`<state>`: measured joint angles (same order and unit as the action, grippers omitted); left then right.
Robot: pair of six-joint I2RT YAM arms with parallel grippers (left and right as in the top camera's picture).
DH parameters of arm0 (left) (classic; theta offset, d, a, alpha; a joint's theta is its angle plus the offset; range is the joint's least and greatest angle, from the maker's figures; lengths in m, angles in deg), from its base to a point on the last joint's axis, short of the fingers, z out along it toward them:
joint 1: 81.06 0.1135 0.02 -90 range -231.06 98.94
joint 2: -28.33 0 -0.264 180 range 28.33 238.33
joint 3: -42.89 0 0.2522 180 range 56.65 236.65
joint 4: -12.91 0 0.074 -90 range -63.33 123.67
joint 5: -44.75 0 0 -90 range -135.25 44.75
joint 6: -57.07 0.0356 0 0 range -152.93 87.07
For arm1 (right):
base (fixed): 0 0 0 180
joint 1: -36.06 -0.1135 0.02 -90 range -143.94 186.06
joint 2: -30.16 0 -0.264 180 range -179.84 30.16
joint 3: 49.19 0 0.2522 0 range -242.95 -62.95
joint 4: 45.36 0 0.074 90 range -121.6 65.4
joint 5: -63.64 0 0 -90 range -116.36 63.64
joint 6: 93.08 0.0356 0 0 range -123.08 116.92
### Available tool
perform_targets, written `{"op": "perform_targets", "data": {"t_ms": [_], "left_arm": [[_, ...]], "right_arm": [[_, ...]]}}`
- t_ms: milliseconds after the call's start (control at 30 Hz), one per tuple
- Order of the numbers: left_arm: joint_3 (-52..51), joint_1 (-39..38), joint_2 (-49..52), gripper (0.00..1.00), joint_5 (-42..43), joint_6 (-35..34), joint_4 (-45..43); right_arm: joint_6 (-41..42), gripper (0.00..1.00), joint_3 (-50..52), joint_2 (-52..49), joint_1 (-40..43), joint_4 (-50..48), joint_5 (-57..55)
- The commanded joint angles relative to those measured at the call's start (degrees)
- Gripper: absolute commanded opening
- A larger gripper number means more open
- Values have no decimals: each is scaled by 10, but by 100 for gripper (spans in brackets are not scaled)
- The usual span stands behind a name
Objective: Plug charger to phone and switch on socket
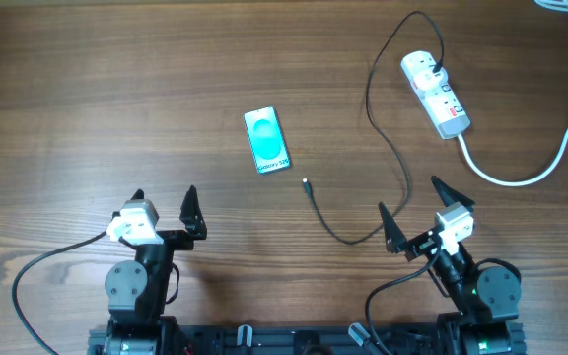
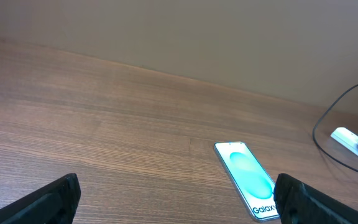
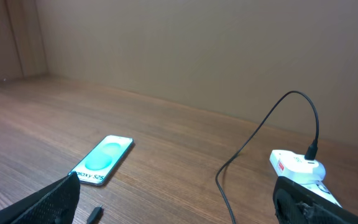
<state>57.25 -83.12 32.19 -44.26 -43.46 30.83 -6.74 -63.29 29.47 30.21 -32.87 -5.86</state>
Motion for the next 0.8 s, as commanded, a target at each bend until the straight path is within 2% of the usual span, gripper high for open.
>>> {"op": "perform_targets", "data": {"t_ms": [0,767], "left_arm": [[-3,5,2,100,7,11,2],[-3,5,2,100,7,11,2]], "right_arm": [[8,100,0,-3,-1,-2,-6],[8,100,0,-3,-1,-2,-6]]}}
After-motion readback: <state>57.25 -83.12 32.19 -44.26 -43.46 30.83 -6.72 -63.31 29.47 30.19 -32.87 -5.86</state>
